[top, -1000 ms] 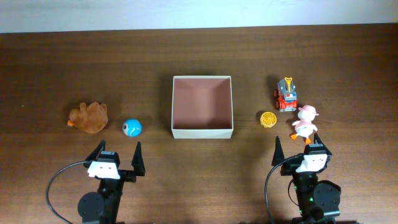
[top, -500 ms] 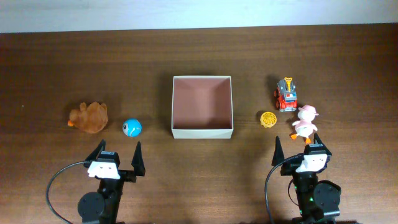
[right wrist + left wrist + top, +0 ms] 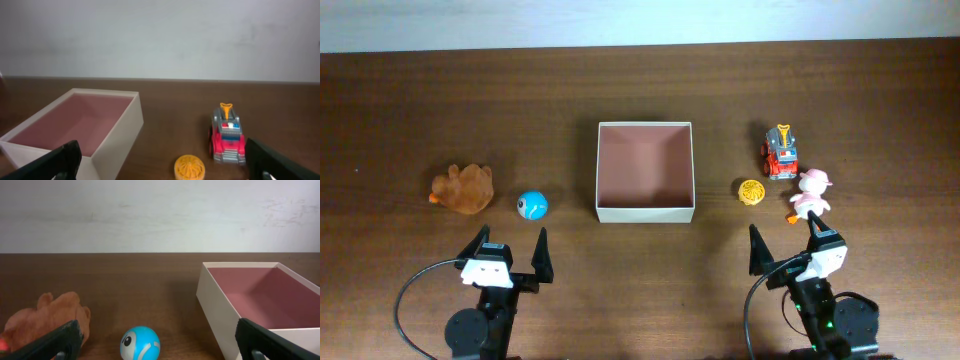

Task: Pack container
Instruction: 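Reach right gripper to the red fire truck and grasp it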

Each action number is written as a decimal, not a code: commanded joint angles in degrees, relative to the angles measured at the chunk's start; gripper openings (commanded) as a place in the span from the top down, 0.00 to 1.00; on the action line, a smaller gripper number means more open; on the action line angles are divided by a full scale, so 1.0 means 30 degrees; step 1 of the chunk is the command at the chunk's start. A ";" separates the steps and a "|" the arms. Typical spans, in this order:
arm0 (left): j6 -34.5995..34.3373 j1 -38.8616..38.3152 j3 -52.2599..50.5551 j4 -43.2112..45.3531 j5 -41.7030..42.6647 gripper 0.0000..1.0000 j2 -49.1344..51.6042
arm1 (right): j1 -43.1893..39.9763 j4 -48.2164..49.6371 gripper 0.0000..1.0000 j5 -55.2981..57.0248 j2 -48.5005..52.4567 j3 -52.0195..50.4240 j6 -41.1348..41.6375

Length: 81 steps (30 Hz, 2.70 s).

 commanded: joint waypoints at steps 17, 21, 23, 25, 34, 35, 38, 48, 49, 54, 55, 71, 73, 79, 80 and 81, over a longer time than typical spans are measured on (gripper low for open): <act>0.0291 0.0138 -0.0095 -0.0044 -0.0146 0.00 -0.0197 | -0.0124 -1.4484 0.01 0.0051 2.0451 2.3307 -0.0233; 0.0291 0.0138 -0.0095 -0.0044 -0.0146 0.00 -0.0197 | -0.0131 -1.4098 0.01 0.0707 2.3285 2.4618 -0.0306; 0.0291 0.0138 -0.0095 -0.0044 -0.0146 0.00 -0.0197 | -0.0335 -1.3741 0.01 0.2004 2.4757 2.5077 -0.0444; 0.0291 0.0138 -0.0095 -0.0044 -0.0146 0.00 -0.0197 | -0.0889 -1.3770 0.01 0.2011 2.6323 2.5747 -0.1078; 0.0291 0.0138 -0.0095 -0.0051 -0.0146 0.00 -0.0197 | -0.3075 -1.5118 0.01 0.1253 3.3121 2.9113 -0.2317; 0.0291 0.0138 -0.0095 -0.0044 -0.0146 0.00 -0.0197 | -0.3162 -1.5067 0.01 0.1246 3.3631 2.9157 -0.2601; 0.0291 0.0138 -0.0095 -0.0044 -0.0146 0.00 -0.0197 | -0.3271 -1.5052 0.01 0.1311 3.4898 2.9157 -0.3300; 0.0291 0.0138 -0.0095 -0.0051 -0.0146 0.00 -0.0197 | -0.3555 -1.4003 0.01 0.1384 3.7536 2.9164 -0.4342; 0.0291 0.0138 -0.0095 -0.0044 -0.0146 0.00 -0.0197 | -0.3555 -1.3857 0.01 0.1384 3.7732 2.9157 -0.4379; 0.0291 0.0138 -0.0095 -0.0044 -0.0146 0.01 -0.0197 | -0.3555 -1.3376 0.01 0.1311 3.9066 2.9157 -0.4801; 0.0291 0.0138 -0.0095 -0.0044 -0.0146 0.01 -0.0197 | -0.3555 -1.3376 0.00 0.1311 3.9291 2.9157 -0.4801; 0.0291 0.0138 -0.0095 -0.0044 -0.0146 0.00 -0.0197 | -0.3519 -1.3471 0.06 0.1246 4.0362 2.8713 -0.4801; 0.0291 0.0138 -0.0095 -0.0044 -0.0146 0.00 -0.0197 | -0.3519 -1.3391 0.06 0.1246 4.0377 2.8713 -0.4801; 0.0291 0.0138 -0.0095 -0.0044 -0.0146 0.00 -0.0197 | -0.3512 -1.3369 0.08 0.1392 4.0625 2.8713 -0.5304; 0.0291 0.0138 -0.0095 -0.0044 -0.0146 0.00 -0.0197 | -0.3519 -1.3362 0.08 0.1377 4.0683 2.8713 -0.5297; 0.0291 0.0138 -0.0095 -0.0044 -0.0146 0.00 -0.0197 | -0.3519 -1.3355 0.08 0.1384 4.0719 2.8713 -0.5297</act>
